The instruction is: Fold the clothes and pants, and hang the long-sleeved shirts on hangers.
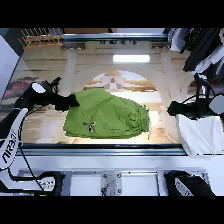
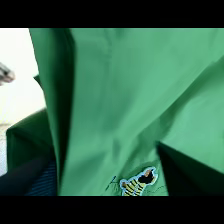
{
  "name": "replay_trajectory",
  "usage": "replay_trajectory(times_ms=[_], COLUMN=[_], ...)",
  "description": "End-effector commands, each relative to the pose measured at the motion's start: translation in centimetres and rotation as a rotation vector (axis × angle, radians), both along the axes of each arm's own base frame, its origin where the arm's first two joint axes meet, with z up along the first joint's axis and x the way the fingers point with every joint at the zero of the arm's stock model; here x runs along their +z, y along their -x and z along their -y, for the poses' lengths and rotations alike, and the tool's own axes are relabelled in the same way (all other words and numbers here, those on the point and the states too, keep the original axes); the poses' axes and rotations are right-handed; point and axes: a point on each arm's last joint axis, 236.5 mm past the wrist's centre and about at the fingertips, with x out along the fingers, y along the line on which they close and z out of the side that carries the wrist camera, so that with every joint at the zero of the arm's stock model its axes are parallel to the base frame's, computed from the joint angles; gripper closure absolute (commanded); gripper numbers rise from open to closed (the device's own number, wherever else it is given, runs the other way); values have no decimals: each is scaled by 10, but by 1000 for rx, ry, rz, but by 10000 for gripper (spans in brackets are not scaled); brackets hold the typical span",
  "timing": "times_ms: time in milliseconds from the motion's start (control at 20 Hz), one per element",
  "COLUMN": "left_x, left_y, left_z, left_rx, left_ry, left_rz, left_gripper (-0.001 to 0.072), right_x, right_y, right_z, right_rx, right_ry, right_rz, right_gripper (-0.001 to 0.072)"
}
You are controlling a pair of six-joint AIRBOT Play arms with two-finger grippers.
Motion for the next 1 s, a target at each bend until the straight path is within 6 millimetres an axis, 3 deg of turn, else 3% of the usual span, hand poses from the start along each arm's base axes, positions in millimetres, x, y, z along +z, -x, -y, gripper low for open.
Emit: replay_trajectory(times_ms=[0, 100, 150, 200, 250, 300, 350, 400, 700, 850, 950], left_x=[24, 54, 67, 77, 86, 91, 94, 97, 130, 144, 151], left_y=[-9, -12, -8, 0, 8, 16, 23, 28, 61, 74, 77], left_z=[-43, -64, -69, -67, -60, -52, -40, -28, 63, 98, 110], left_rx=[91, 157, 172, 169, 160, 151, 131, 111, -32, -122, -134], left_ry=[-6, -29, -35, -37, -33, -34, -37, -39, 7, 37, 57], left_rz=[34, 132, 163, 182, 201, 220, 242, 269, 439, 472, 481], left_gripper=[30, 41, 41, 139, 379, 545, 661, 676, 702, 702, 702], right_x=[-15, -18, -22, -27, -37, -48, -59, -71, -144, -159, -161], right_y=[-9, -18, -25, -29, -31, -30, -29, -26, -7, -15, -23], right_z=[-20, -25, -18, -7, 7, 18, 23, 25, 13, -11, -33], right_rx=[65, 87, 62, 29, -12, -56, -86, -105, -80, -50, -30], right_ry=[-103, -217, -269, -302, -335, -381, -437, -501, -641, -741, -809], right_rz=[-34, -31, -28, -30, -41, -59, -71, -79, -169, -188, -183], right_gripper=[57, 55, 53, 50, 50, 48, 48, -8, -8, -8, -8])
